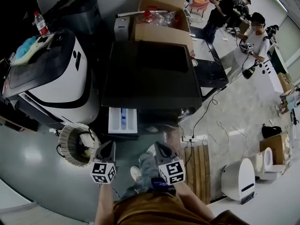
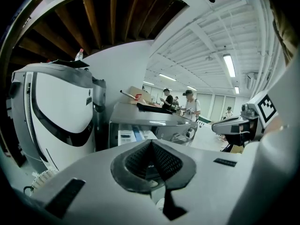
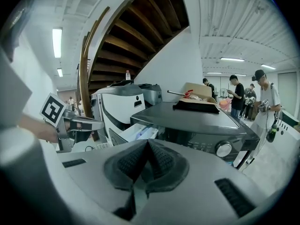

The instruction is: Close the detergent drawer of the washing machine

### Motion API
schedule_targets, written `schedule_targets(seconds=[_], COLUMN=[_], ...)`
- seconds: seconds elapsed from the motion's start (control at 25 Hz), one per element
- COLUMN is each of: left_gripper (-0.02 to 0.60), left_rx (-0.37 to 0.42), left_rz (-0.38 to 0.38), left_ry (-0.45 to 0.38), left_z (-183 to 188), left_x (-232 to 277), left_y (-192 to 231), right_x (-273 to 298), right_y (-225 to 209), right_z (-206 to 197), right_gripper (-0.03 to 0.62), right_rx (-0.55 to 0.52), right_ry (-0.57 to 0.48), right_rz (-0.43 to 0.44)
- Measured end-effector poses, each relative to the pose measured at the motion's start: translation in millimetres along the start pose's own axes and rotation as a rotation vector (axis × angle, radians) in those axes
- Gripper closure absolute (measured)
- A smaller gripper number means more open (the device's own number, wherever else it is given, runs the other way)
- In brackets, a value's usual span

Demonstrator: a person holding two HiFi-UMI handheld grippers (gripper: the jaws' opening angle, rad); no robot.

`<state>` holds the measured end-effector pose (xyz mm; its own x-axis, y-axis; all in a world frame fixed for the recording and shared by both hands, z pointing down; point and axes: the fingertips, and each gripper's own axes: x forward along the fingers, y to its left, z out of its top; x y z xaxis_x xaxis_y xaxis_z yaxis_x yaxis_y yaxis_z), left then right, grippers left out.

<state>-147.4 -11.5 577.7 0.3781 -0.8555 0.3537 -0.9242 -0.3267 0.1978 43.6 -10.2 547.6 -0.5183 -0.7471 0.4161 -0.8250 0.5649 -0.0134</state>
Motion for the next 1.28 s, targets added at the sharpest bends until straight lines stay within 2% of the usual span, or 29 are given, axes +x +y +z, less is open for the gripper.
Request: schedule_targets(seconds=[0.64,1.04,1.28], left_gripper=[0.558,0.558,0.558], left_rx=[-0.051,-0.056,-0.086], left_rz=[0.019,0.007,0.0], left_ry=[0.096,0.118,0.11], left_z=[-35.3,-39.0,-40.1], left_x=[34.1,51.4,53.6], left_y=[18.6,17.9,17.7], right_x=[34.4,47.3,51.0], right_y=[-19.5,-28.8,-34.6], right_z=[-16.3,-20.7,-25.6], right_gripper=[0.582,0.582,0.582], right_rx=[0.006,0.027,0.031], right_ry=[0.07,0.097,0.1], right_rz=[0.022,0.027,0.024])
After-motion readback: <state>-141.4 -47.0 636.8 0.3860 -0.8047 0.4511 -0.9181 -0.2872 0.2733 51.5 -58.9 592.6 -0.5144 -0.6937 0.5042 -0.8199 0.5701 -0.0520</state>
